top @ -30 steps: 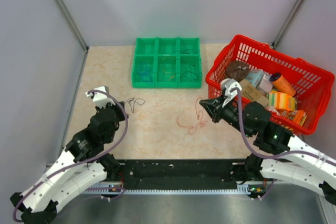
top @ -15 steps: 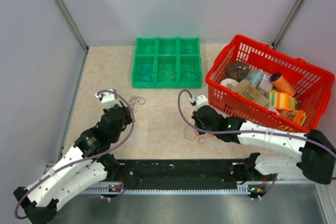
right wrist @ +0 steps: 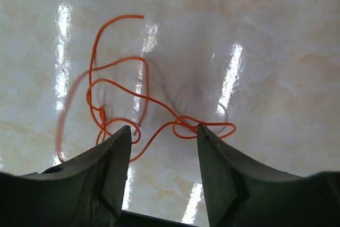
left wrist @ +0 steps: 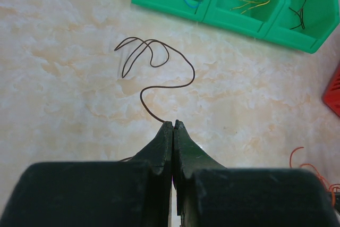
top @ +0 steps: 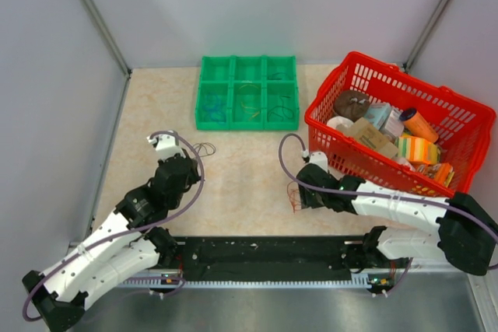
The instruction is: Untangle the cables
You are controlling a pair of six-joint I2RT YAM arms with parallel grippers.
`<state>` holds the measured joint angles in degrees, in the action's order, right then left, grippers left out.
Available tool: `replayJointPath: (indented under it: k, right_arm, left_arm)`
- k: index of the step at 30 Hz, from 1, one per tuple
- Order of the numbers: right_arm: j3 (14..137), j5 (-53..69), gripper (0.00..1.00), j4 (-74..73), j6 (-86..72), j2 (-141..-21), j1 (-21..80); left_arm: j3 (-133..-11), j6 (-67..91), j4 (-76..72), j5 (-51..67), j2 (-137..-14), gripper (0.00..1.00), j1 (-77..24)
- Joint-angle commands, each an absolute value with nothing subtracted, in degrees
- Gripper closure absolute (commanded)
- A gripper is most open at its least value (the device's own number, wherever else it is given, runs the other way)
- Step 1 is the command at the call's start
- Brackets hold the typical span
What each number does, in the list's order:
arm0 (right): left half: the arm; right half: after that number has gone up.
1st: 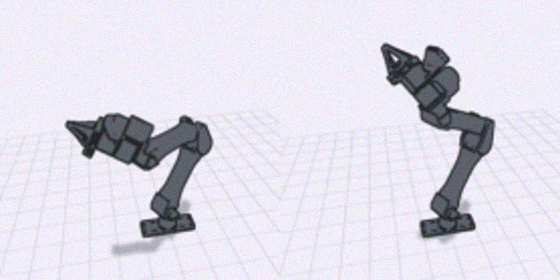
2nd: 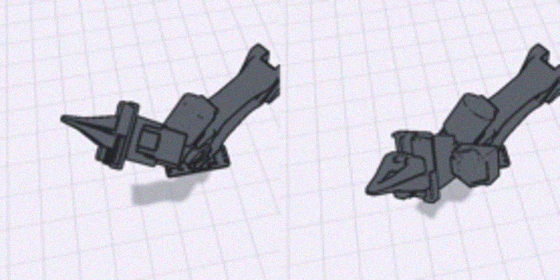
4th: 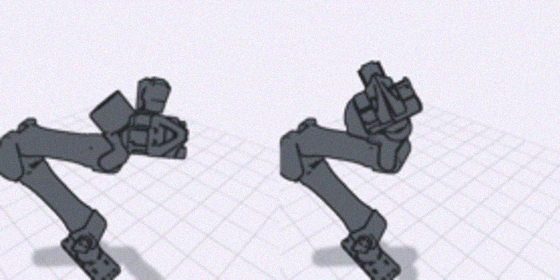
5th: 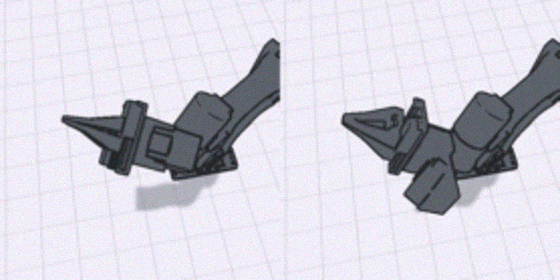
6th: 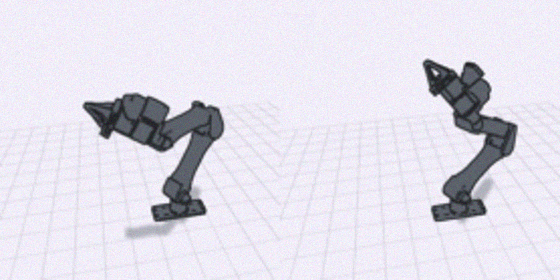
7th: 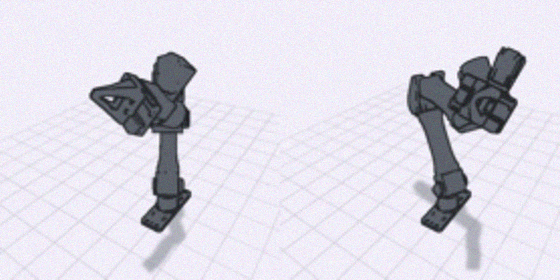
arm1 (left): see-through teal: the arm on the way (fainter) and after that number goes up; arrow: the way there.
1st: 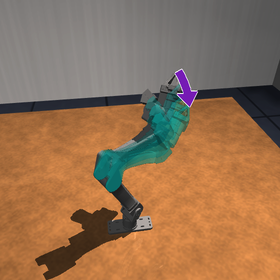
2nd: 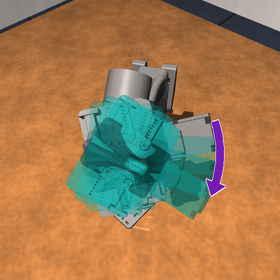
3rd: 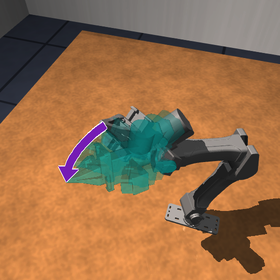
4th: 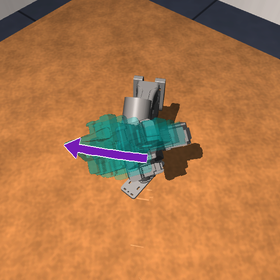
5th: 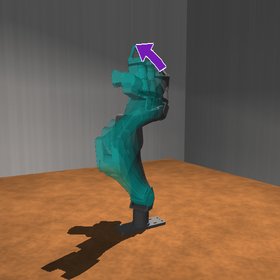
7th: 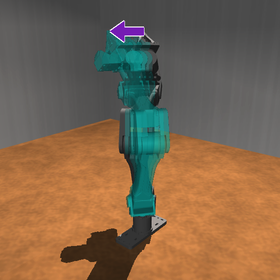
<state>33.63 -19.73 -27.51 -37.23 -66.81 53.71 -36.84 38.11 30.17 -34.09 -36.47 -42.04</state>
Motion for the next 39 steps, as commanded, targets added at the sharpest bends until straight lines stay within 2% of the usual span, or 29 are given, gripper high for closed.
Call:
replayJointPath:
  k: [1, 6, 11, 13, 14, 20, 27, 31, 34, 39]
  right_arm:
    - [32.1, -18.9, 0.44, -26.0, -38.4, -63.8, 53.4]
    - [31.6, -19.9, 0.32, -25.5, -36.7, -61.4, 53.4]
    - [30.7, -23.5, 0.25, -26.2, -39.6, -57.2, 53.4]
    - [29.0, -20.3, 0.13, -22.3, -38.5, -54.1, 53.3]
    - [27.6, -18.3, 0.01, -18.8, -38.1, -53.2, 53.3]
    - [21.1, -11.8, 0.01, -1.6, -34.6, -57.6, 53.3]
    - [26.9, -12.2, 0.02, 0.9, -28.8, -67.4, 56.9]
    - [32.6, -16.9, 0.16, -5.7, -30.9, -76.3, 58.6]
    - [35.9, -24.1, 0.2, -13.3, -35.1, -82.9, 61.4]
    - [35.1, -24.9, 0.39, -15.8, -39.5, -84.8, 63.1]
  left_arm:
    - [-36.1, 39.2, 29.3, -34.6, -34.6, 1.0, -41.8]
    - [-35.9, 39.7, 28.7, -33.8, -34.3, 1.0, -41.9]
    - [-36.7, 39.8, 29.4, -33.6, -35.2, 1.0, -41.8]
    - [-36.7, 40.0, 29.4, -33.5, -35.0, 1.0, -41.9]
    - [-36.4, 40.0, 29.1, -33.3, -35.0, 1.0, -41.8]
    - [-36.6, 40.4, 28.2, -32.1, -35.9, 1.0, -41.8]
    - [-36.3, 40.9, 29.1, -32.1, -35.4, 1.0, -41.8]
    - [-36.4, 41.1, 29.7, -32.5, -34.7, 1.0, -41.8]
    - [-36.3, 41.2, 30.4, -32.8, -34.1, 1.0, -41.8]
    - [-35.8, 40.8, 30.7, -33.7, -33.4, 1.0, -41.8]
